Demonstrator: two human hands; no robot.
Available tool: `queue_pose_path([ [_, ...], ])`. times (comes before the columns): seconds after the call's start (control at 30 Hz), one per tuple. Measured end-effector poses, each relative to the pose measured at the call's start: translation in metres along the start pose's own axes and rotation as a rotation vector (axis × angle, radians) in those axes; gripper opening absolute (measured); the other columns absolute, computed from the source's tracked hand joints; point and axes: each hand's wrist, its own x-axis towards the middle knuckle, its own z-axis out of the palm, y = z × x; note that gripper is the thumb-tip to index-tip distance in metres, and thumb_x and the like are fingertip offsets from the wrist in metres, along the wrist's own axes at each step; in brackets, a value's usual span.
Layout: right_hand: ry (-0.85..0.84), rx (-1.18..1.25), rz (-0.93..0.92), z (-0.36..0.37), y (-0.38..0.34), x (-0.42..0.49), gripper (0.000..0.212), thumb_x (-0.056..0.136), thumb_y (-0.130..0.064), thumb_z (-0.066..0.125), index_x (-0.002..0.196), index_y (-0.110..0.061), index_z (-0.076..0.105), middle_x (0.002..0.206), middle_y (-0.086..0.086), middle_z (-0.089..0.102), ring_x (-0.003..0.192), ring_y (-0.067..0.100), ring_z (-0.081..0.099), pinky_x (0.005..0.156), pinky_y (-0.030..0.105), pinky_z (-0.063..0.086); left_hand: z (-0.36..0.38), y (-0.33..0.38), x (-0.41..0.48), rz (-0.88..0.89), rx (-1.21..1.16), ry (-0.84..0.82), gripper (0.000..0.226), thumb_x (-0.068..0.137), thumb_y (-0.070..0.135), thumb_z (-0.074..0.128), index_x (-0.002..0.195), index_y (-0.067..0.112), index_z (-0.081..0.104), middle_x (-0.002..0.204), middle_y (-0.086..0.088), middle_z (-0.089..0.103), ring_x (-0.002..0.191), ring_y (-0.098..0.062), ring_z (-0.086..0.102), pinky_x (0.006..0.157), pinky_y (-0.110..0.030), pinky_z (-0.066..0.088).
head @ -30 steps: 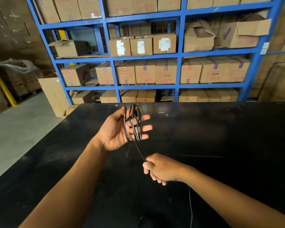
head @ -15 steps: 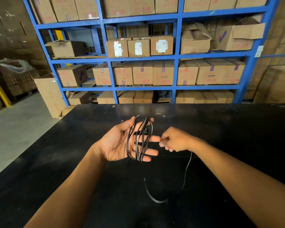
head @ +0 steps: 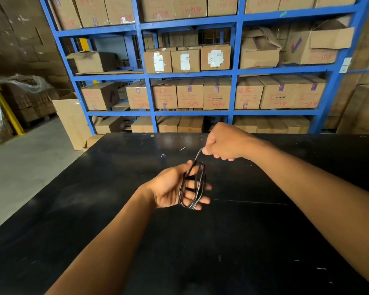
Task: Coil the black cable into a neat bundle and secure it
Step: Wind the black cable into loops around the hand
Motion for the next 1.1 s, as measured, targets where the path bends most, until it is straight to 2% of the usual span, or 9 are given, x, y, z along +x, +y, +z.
queue_pose_path([
  [0.1,-0.095,0.111,0.036,0.01,-0.013,-0.015,0.022,0.098,-0.017,0.055,0.107,-0.001,0.067,0.087,0.016,0.072,0.065,0.021,0.066,0.059,0.029,0.058,-0.007,0.006,0.003,0.065,-0.046,0.117,0.066,0.101,0.054,0.031,0.123,-0.001,0.06,0.128,-0.032,0.059,0.103,-0.045,0.068,0.092,-0.059,0.05],
  [0.17,-0.128,0.116,0.034,0.017,-0.019,-0.024,0.024,0.1,-0.013,0.049,0.112,0.001,0.065,0.085,0.016,0.071,0.065,0.021,0.067,0.059,0.029,0.059,-0.014,0.008,0.005,0.098,-0.079,0.17,0.059,0.102,0.053,0.029,0.126,0.006,0.056,0.107,-0.025,0.069,0.103,-0.045,0.068,0.089,-0.059,0.052],
  [0.3,-0.205,0.164,0.044,0.025,-0.024,-0.036,0.023,0.101,-0.013,0.047,0.108,0.0,0.065,0.071,0.007,0.066,0.063,0.019,0.068,0.063,0.029,0.058,-0.026,0.012,0.006,0.157,-0.194,0.139,0.063,0.105,0.049,0.024,0.076,0.012,0.066,0.069,-0.013,0.073,0.074,-0.033,0.075,0.089,-0.057,0.05],
  [0.37,-0.249,0.224,0.041,0.031,-0.024,-0.042,0.023,0.1,-0.016,0.049,0.105,-0.002,0.067,0.068,0.005,0.065,0.061,0.017,0.068,0.062,0.028,0.058,-0.026,0.016,0.002,0.166,-0.234,0.094,0.071,0.106,0.046,0.02,0.068,0.01,0.069,0.062,-0.011,0.072,0.056,-0.026,0.071,0.066,-0.048,0.061],
  [0.43,-0.308,0.288,0.025,0.039,-0.021,-0.049,0.026,0.101,-0.021,0.049,0.104,-0.003,0.068,0.066,0.004,0.063,0.06,0.016,0.068,0.061,0.028,0.056,-0.03,0.019,0.001,0.187,-0.273,0.084,0.072,0.106,0.045,0.02,0.075,0.003,0.07,0.071,-0.016,0.074,0.056,-0.028,0.072,0.049,-0.039,0.06],
  [0.57,-0.447,0.352,-0.002,0.066,-0.012,-0.059,0.034,0.103,-0.024,0.042,0.101,0.001,0.066,0.063,0.004,0.061,0.065,0.02,0.065,0.06,0.028,0.046,-0.037,0.025,0.003,0.267,-0.372,0.092,0.076,0.104,0.051,0.02,0.098,0.001,0.076,0.108,-0.021,0.074,0.09,-0.038,0.074,0.082,-0.058,0.055],
  [0.73,-0.578,0.306,-0.03,0.096,0.003,-0.06,0.032,0.103,-0.024,0.041,0.098,-0.006,0.066,0.082,0.009,0.072,0.079,0.017,0.065,0.069,0.024,0.046,-0.029,0.036,-0.006,0.339,-0.442,-0.059,0.066,0.103,0.049,0.023,0.11,0.008,0.074,0.122,-0.022,0.068,0.098,-0.044,0.071,0.086,-0.063,0.05],
  [0.87,-0.472,0.256,-0.044,0.106,0.023,-0.047,0.028,0.099,-0.019,0.05,0.1,-0.001,0.072,0.097,0.012,0.077,0.082,0.009,0.067,0.079,0.017,0.052,-0.017,0.039,-0.016,0.32,-0.38,-0.242,0.062,0.101,0.048,0.025,0.117,0.012,0.073,0.122,-0.02,0.069,0.1,-0.042,0.071,0.089,-0.061,0.051],
  [1.1,-0.142,0.011,0.017,0.078,0.061,-0.013,0.028,0.089,-0.015,0.066,0.064,-0.028,0.065,0.075,-0.005,0.068,0.073,0.007,0.062,0.067,0.024,0.045,-0.013,0.025,-0.03,0.112,-0.166,-0.453,0.056,0.098,0.048,0.037,0.139,0.013,0.053,0.127,-0.024,0.065,0.105,-0.044,0.068,0.093,-0.06,0.05],
])
